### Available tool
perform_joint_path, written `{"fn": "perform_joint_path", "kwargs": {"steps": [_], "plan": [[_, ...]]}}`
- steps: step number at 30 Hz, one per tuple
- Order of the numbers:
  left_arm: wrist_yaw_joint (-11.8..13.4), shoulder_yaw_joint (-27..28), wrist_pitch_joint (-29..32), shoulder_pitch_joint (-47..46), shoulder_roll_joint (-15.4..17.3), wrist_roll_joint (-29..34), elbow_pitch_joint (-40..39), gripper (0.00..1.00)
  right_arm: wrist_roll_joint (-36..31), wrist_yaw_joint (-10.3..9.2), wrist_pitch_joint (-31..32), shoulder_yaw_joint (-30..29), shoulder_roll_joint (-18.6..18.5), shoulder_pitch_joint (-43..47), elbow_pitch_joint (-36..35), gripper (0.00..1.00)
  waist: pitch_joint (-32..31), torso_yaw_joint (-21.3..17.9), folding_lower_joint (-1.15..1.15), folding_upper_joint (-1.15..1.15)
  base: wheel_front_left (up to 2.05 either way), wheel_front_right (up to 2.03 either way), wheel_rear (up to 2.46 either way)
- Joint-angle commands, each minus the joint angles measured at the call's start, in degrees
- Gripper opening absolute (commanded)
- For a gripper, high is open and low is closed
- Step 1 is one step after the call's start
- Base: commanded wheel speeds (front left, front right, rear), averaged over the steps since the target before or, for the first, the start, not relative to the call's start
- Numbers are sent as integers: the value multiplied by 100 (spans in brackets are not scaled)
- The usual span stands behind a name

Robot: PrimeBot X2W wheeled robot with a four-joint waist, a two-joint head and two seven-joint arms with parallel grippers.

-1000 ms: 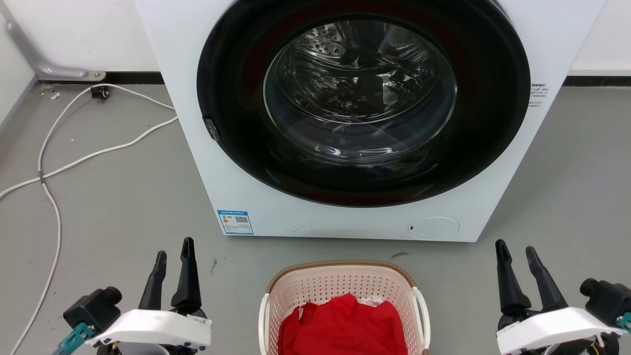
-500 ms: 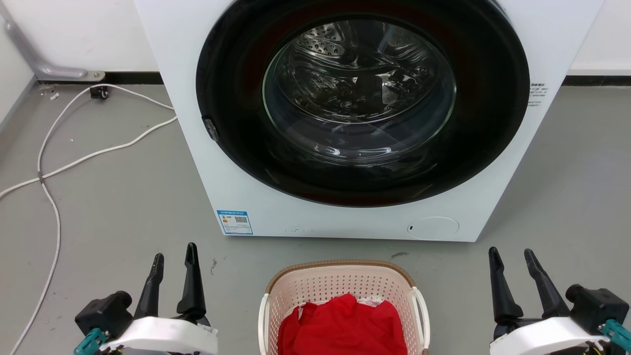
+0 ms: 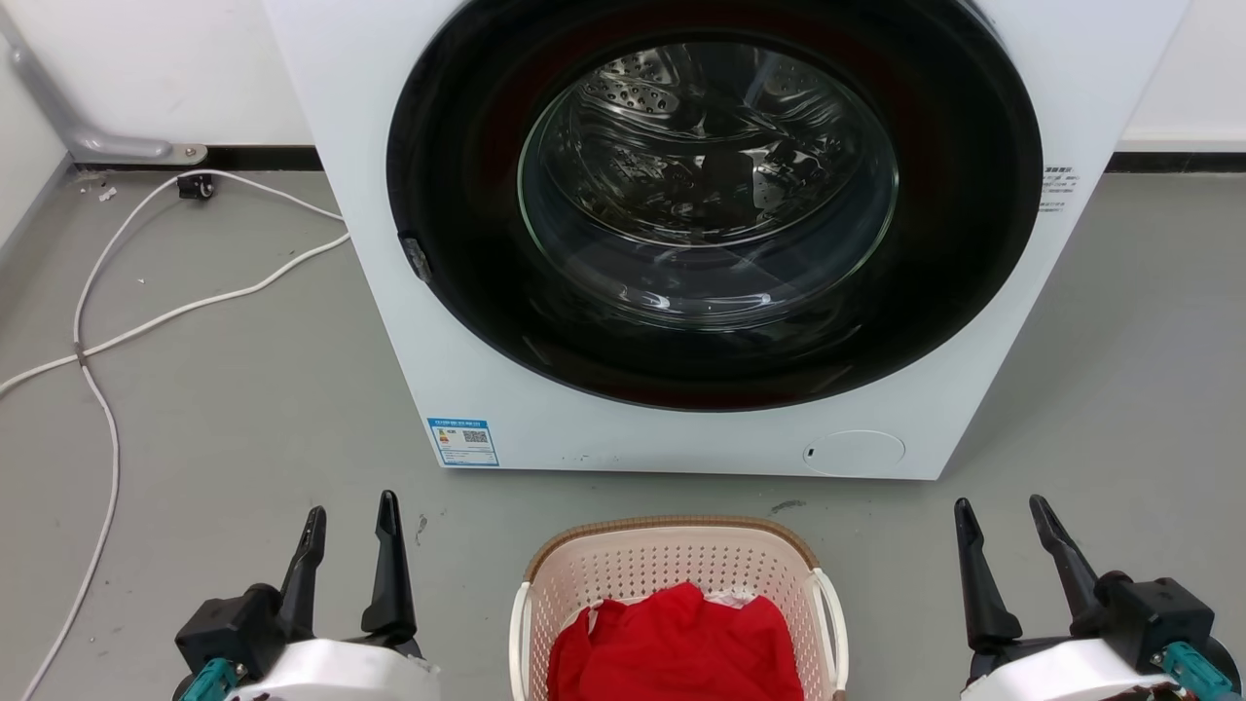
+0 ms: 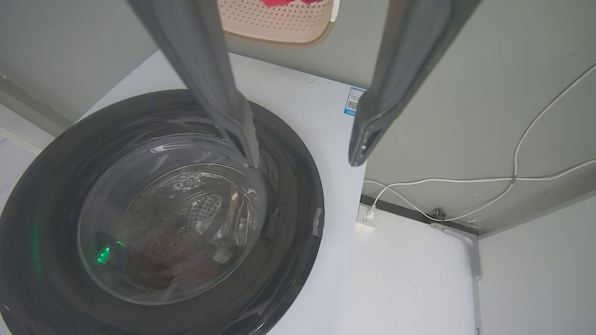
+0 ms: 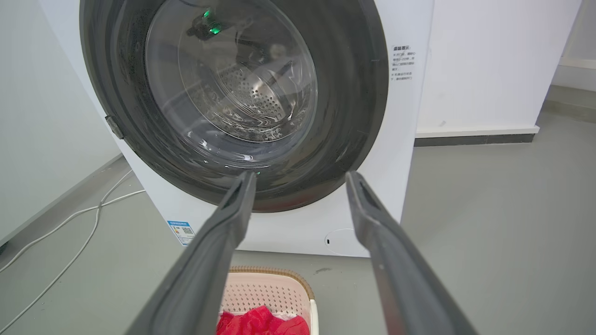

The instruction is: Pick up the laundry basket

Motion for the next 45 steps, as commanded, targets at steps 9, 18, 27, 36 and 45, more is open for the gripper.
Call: {"fn": "perform_joint_path", "kwargs": {"steps": [9, 18, 27, 36, 45], "plan": [[75, -32, -160, 108, 7, 544, -24, 100, -582, -2, -161, -5, 11, 131, -75, 100, -17, -14, 0, 0, 0, 0, 0], [106, -71, -257, 144, 6, 913, 8, 100, -950, -2, -252, -3, 13, 205, -97, 100, -29, -14, 0, 0, 0, 0, 0], [156, -119, -348, 223, 5, 1251, 1, 100, -1305, -3, -346, 8, 15, 253, -107, 100, -24, -17, 0, 0, 0, 0, 0], [157, -84, -344, 244, 5, 1239, 30, 100, -1234, -3, -338, 2, 15, 263, -80, 100, -36, -19, 0, 0, 0, 0, 0], [146, -77, -344, 218, 5, 1211, 35, 100, -1223, -3, -338, -1, 15, 235, -77, 100, -13, -22, 0, 0, 0, 0, 0]]}}
